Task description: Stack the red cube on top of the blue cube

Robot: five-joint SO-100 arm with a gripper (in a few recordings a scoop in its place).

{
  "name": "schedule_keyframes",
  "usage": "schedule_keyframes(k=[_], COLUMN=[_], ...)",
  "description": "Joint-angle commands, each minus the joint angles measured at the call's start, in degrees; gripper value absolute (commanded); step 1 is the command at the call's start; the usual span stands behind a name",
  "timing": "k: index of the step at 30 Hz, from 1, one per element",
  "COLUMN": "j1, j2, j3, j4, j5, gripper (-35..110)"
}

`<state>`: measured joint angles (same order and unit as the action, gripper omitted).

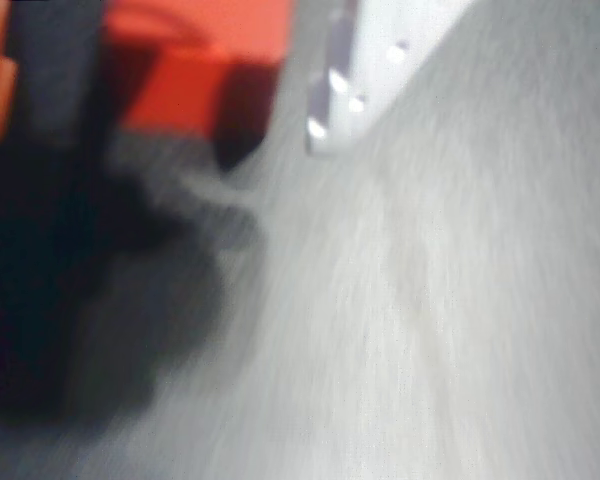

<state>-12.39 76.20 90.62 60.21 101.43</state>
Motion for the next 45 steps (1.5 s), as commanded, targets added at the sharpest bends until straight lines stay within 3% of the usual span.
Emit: schedule_keyframes(k=[1,11,45], j1=[0.09,0.26,-1.67], j2=[5.36,17.4,13.01], j3=[3.69,22.32,19.6], j4=[0.0,-6.77,-9.84], j5=[0.44,0.18,0.97], gripper=[22,17,21])
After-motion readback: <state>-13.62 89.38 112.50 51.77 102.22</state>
